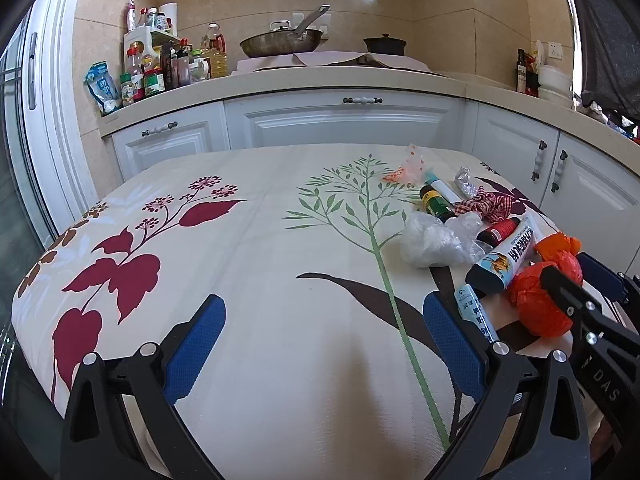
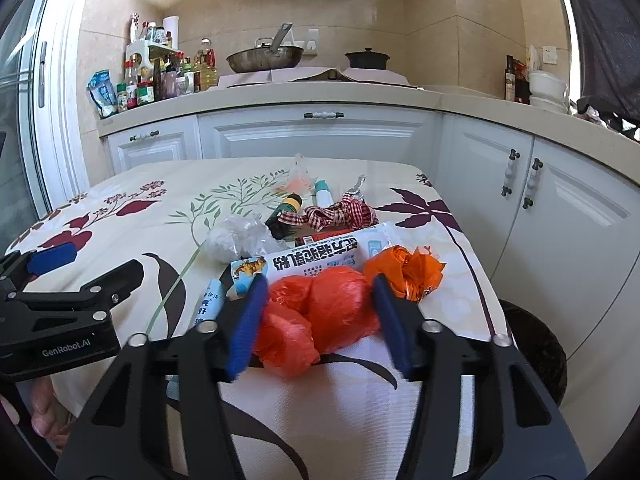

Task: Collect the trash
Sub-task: 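Reach the right gripper to the red plastic bags and grasp them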

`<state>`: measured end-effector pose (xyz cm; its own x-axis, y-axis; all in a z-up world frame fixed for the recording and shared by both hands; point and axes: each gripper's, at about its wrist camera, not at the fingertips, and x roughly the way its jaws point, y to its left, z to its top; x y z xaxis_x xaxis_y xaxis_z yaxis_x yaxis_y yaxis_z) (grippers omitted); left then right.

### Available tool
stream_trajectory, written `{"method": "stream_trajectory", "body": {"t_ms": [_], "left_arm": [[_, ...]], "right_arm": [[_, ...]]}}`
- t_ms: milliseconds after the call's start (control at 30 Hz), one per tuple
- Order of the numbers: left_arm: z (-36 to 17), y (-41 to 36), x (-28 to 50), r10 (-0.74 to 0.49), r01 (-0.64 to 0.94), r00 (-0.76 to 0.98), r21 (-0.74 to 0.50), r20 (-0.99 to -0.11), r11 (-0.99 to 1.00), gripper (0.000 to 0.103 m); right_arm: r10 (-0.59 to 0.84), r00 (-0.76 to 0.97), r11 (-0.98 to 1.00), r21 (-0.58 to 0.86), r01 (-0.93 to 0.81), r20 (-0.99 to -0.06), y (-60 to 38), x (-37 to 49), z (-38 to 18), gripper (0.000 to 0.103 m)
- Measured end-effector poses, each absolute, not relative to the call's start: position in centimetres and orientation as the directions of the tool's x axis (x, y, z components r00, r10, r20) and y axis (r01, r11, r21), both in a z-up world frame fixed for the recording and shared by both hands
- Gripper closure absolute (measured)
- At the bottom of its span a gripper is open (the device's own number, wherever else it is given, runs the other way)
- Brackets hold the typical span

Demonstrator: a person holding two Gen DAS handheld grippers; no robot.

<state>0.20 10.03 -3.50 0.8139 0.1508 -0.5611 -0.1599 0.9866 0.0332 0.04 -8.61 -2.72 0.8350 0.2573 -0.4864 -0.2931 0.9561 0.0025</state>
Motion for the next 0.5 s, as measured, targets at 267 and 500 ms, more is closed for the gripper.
{"method": "stream_trajectory", "body": {"t_ms": [267, 500], "left_arm": [[-3.6, 9.74, 0.28, 0.15, -0.159, 0.811, 0.035, -0.565, 0.987, 0.006], [-3.58, 9.65, 0.31, 0.155, -0.165, 0.812, 0.034, -0.563, 0.986, 0.007]], "right_arm": [[0.271, 0.836, 0.954, 0.021, -0.298, -0.477, -9.18, -0.29, -2.43, 0.052], [0.276, 0.84, 0.954, 0.029, -0.297, -0.467, -9.21, -0.39, -2.54, 0.018]]}}
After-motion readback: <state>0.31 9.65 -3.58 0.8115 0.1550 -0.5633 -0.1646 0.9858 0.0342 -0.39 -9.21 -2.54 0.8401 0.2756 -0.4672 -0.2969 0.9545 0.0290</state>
